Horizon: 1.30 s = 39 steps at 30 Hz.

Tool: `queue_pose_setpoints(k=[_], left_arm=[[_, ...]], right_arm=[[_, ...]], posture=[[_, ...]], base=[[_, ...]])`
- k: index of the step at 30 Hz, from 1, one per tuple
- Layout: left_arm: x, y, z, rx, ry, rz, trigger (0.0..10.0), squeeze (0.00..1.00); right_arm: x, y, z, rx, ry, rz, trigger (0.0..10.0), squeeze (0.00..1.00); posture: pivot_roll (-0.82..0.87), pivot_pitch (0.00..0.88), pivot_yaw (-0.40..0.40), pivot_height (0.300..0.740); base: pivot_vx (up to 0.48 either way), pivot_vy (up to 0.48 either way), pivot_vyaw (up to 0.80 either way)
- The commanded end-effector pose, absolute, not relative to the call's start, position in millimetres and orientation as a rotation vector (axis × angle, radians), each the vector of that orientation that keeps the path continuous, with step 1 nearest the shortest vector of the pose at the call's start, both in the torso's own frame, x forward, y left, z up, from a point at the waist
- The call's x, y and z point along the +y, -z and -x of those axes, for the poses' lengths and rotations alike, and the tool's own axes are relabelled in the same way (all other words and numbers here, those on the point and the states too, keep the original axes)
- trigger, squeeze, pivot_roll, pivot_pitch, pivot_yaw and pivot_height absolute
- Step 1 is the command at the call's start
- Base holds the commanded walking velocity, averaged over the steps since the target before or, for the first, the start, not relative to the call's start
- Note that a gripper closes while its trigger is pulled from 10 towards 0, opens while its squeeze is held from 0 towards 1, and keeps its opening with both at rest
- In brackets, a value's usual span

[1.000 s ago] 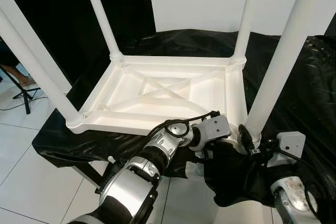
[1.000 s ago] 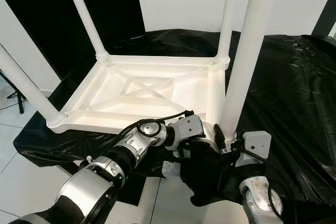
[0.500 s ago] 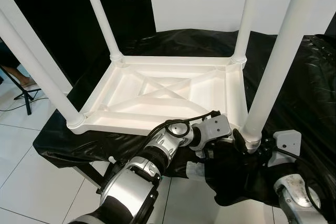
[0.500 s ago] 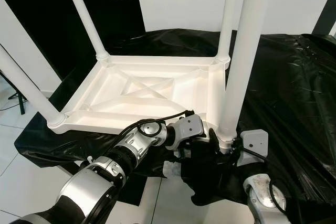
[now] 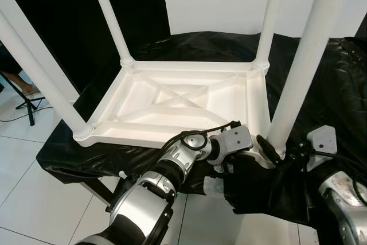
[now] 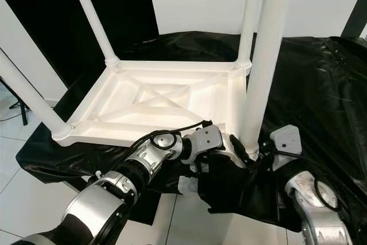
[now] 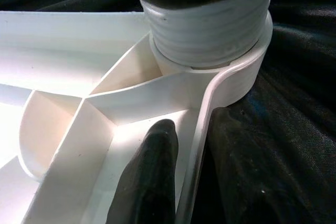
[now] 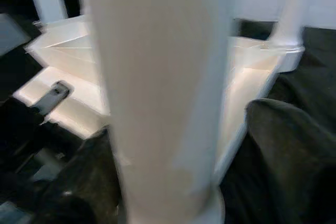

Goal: Building children table

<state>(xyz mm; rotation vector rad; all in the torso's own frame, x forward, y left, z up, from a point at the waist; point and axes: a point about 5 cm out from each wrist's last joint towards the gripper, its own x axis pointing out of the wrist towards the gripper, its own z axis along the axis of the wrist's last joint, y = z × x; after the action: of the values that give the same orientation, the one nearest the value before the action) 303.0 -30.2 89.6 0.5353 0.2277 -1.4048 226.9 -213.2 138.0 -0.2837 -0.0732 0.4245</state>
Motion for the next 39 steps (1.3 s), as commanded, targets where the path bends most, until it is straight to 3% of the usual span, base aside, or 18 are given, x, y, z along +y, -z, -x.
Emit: queue_pose_setpoints(k=[1, 7, 14, 23, 27, 28, 32, 33, 36, 37, 38, 39], left_arm=[[-20, -48, -296, 0.358, 1.088, -0.576, 10.0, 0.0], [-19, -48, -296, 0.359, 1.082, -0.574, 10.0, 0.0], [-19, -47, -296, 0.36, 1.086, -0.576, 10.0, 0.0], [-17, -46, -296, 0.362, 1.088, -0.584, 10.0, 0.0], [-17, -46, -296, 0.363, 1.089, -0.586, 10.0, 0.0], [-17, -46, -296, 0.363, 1.091, -0.588, 10.0, 0.0], [-17, -46, -295, 0.362, 1.092, -0.588, 10.0, 0.0], [-18, -46, -295, 0.362, 1.094, -0.589, 10.0, 0.0], [-18, -46, -295, 0.361, 1.096, -0.589, 10.0, 0.0], [-19, -46, -294, 0.362, 1.097, -0.588, 10.0, 0.0], [-19, -46, -294, 0.362, 1.097, -0.588, 10.0, 0.0], [-19, -45, -294, 0.363, 1.097, -0.587, 10.0, 0.0]], right_arm=[[-214, -137, -228, -0.047, -0.486, 0.274, 0.0, 0.0], [-214, -132, -227, -0.001, -0.517, 0.229, 0.0, 0.0], [-201, -113, -214, -0.023, -0.131, 0.114, 0.0, 0.0], [-203, -112, -210, -0.045, 0.05, 0.092, 0.0, 0.0], [-201, -111, -210, -0.039, 0.042, 0.09, 0.0, 0.0], [-198, -110, -210, -0.034, 0.023, 0.092, 10.0, 0.0], [-195, -113, -211, -0.045, -0.027, 0.127, 10.0, 0.0], [-196, -115, -212, -0.057, -0.051, 0.145, 10.0, 1.0], [-200, -120, -215, -0.074, -0.096, 0.18, 10.0, 1.0], [-203, -123, -217, -0.081, -0.128, 0.203, 10.0, 0.16], [-203, -123, -217, -0.081, -0.128, 0.203, 10.0, 0.16], [-206, -126, -220, -0.089, -0.152, 0.22, 10.0, 0.0]], posture=[[0.02, 0.0, 0.071, 0.74], [0.02, 0.0, 0.07, 0.74], [0.02, 0.0, 0.076, 0.74], [0.02, 0.0, 0.078, 0.74], [0.02, 0.0, 0.083, 0.74], [0.02, 0.0, 0.083, 0.74], [0.02, 0.0, 0.084, 0.74], [0.01, 0.0, 0.083, 0.74], [0.01, 0.0, 0.082, 0.74], [0.01, 0.0, 0.077, 0.74], [0.01, 0.0, 0.077, 0.74], [0.01, 0.0, 0.077, 0.74]], base=[[0.0, 0.0, 0.0], [0.0, 0.0, 0.0], [0.0, 0.0, 0.0], [0.0, 0.0, 0.0], [0.0, 0.0, 0.0], [0.0, 0.0, 0.0], [0.0, 0.0, 0.0], [0.0, 0.0, 0.0], [0.0, 0.0, 0.0], [0.0, 0.0, 0.0], [0.0, 0.0, 0.0], [0.0, 0.0, 0.0]])
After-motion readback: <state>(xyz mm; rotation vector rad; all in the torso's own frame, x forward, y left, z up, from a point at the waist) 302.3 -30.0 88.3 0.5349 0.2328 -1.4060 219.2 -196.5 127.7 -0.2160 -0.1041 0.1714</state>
